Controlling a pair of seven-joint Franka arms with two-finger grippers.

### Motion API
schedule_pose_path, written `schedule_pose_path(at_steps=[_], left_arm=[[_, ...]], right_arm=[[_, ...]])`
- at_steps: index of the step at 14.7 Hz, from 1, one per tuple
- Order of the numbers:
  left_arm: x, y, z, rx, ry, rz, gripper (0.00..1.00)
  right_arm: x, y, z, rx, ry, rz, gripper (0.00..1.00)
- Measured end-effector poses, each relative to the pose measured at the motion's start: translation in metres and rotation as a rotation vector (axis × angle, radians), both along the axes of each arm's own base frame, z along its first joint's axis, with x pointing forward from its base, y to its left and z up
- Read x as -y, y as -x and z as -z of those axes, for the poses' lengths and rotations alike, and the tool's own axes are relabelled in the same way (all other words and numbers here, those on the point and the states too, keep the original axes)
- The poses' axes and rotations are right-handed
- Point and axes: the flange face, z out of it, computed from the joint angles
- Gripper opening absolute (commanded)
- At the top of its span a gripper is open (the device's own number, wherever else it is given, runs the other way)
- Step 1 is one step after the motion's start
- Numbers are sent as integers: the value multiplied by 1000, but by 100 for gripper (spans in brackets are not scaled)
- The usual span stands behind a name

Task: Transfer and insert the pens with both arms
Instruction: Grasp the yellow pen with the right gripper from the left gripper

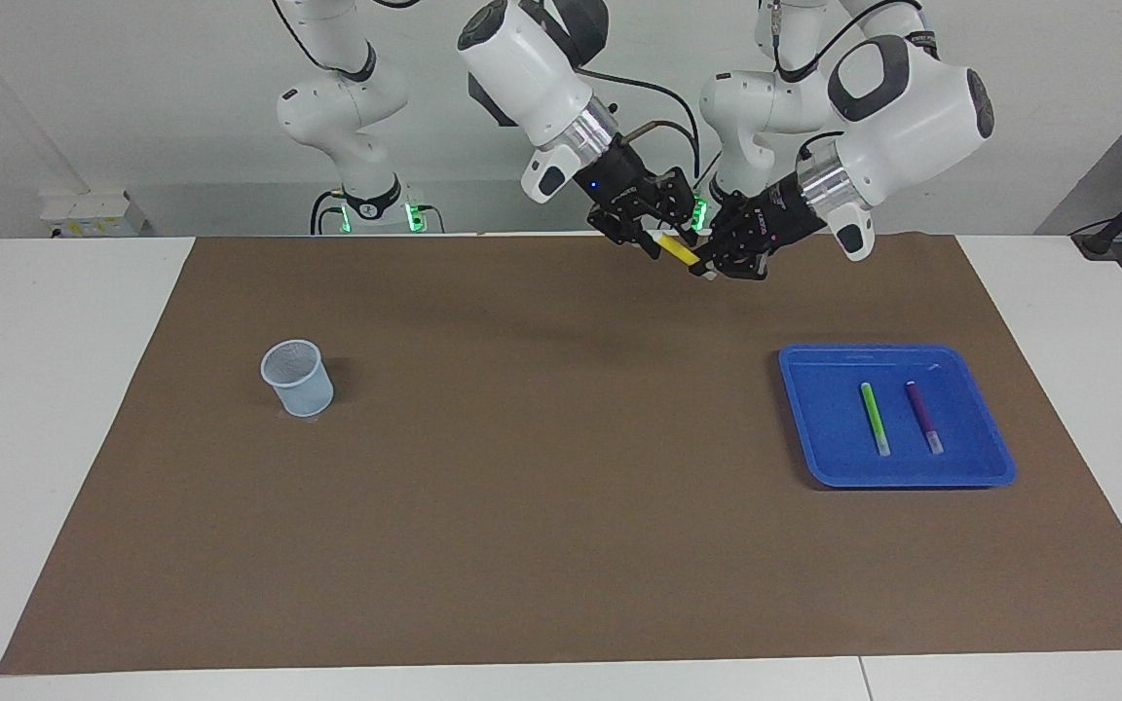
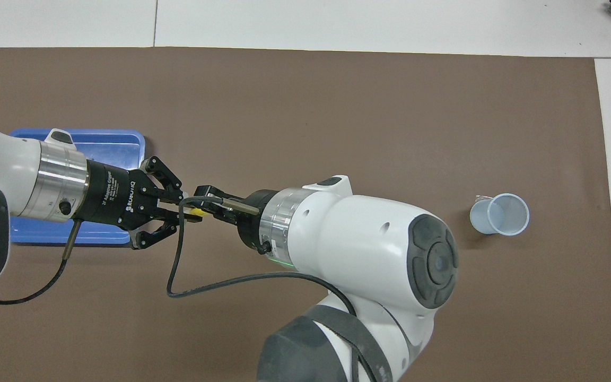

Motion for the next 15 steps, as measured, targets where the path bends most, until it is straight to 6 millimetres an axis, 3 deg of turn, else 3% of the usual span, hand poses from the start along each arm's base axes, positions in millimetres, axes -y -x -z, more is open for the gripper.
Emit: schedule_pose_path(at_steps=[4,7,9,14,15], left_arm=[[0,1,-2,3,1,0,0],[0,2,-4,5,2,0,0],[0,3,-4,5,2,1,0],[0,3,-4,3,1,2,0],[0,3,-4,3,1,2,0]], right_arm=[[1,-1,0,0,0,1,45],[2,-1,0,0,0,3,33],[2,-2,0,0,0,4,32],[2,-2,-1,0,-2,5,2],[2,-2,0,-2,-4,6,0]])
